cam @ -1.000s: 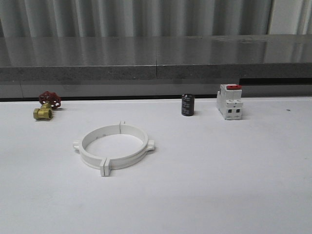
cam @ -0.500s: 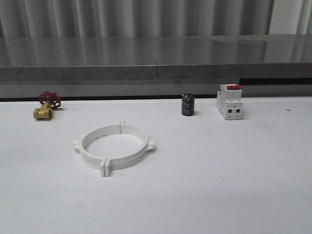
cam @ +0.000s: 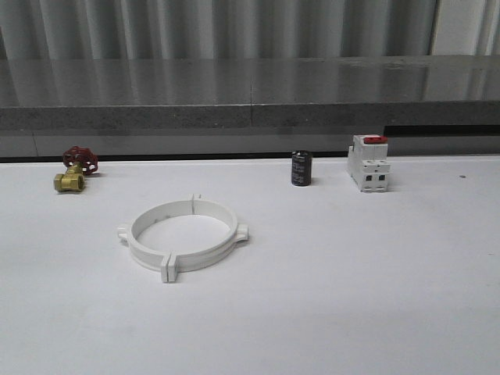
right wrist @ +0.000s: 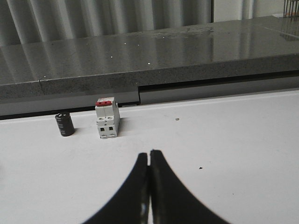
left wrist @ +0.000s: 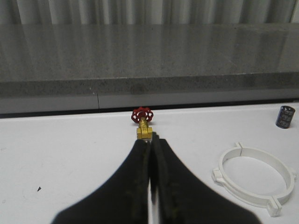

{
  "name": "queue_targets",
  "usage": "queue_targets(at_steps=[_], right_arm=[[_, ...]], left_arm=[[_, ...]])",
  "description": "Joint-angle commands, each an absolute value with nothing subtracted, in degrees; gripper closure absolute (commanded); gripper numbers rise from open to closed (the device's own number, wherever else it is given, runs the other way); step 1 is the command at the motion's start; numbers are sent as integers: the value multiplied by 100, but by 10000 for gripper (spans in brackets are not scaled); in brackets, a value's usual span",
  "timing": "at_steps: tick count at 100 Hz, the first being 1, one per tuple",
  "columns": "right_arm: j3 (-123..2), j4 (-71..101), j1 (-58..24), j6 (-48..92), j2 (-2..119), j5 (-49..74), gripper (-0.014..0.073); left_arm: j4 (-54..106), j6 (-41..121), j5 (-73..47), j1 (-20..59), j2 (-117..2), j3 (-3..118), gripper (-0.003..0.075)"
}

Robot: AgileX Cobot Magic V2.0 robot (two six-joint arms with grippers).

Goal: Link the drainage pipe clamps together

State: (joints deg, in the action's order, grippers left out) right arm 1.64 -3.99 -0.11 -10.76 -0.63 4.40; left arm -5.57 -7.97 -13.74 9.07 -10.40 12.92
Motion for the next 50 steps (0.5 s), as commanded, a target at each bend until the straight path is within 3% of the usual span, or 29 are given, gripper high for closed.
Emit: queue_targets(at_steps=[1,22,50], right_arm=[[52,-412,24,-995,-147,-47,661],[52,-412,24,-995,-147,-47,661],[52,-412,24,-995,-141,-53,661]], left_arm=[[-266,-600,-631,752,-843,1176,741],[0,-544,-380,204,-206,431,741],[-97,-566,-116,171,206,-87,741]])
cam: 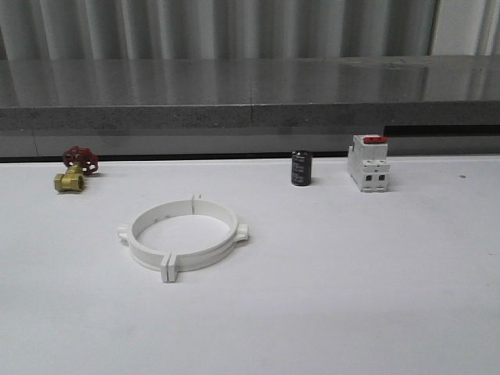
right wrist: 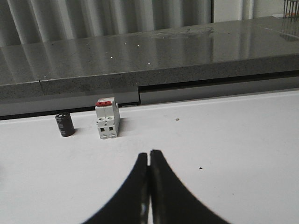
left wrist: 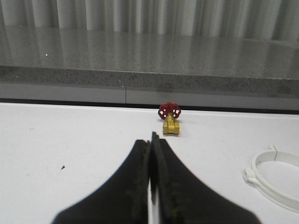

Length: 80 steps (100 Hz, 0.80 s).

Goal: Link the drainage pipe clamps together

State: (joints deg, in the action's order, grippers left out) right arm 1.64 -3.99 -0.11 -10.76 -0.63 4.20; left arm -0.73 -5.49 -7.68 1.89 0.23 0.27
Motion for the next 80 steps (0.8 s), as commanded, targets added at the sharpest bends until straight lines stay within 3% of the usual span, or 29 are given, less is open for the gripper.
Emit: queue_targets(at_steps=[1,80], right_arm=[[52,-412,24,-995,-141,-53,661],[52,-412,24,-995,-141,-53,661]], left_arm=[[-97,-566,-78,171,206,-105,741],[-175,-611,285,171,206,-247,741]])
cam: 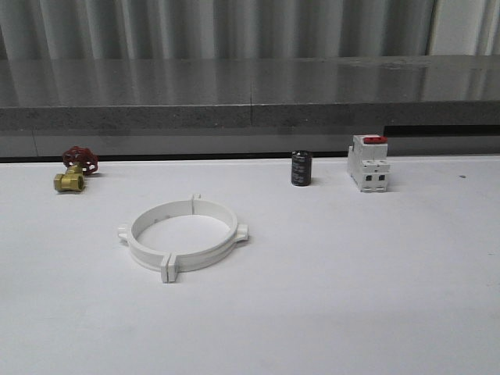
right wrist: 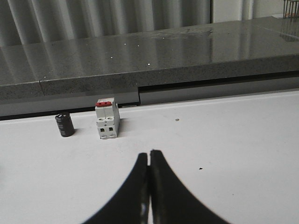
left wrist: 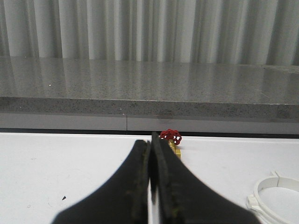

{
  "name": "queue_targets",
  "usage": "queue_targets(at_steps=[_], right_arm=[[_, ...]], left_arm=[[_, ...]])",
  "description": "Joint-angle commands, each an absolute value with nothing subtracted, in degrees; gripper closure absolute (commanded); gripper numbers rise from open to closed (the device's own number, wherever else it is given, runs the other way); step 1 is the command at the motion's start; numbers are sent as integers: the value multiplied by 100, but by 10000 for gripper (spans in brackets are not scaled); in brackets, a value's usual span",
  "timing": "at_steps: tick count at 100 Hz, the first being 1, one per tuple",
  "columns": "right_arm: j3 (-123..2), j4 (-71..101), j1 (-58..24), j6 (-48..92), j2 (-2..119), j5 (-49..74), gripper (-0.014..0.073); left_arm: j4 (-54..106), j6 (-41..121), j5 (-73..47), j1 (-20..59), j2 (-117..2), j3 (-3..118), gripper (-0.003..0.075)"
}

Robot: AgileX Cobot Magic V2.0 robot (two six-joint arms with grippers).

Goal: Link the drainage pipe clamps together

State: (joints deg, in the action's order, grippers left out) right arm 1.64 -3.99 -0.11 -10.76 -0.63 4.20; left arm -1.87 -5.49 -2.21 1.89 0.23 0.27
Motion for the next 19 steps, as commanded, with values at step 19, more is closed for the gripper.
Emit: queue_targets(at_steps=[19], right_arm=[[52,-412,24,-995,-141,-53,661]], left_arm=[[-175,-611,285,171,206,-247,741]])
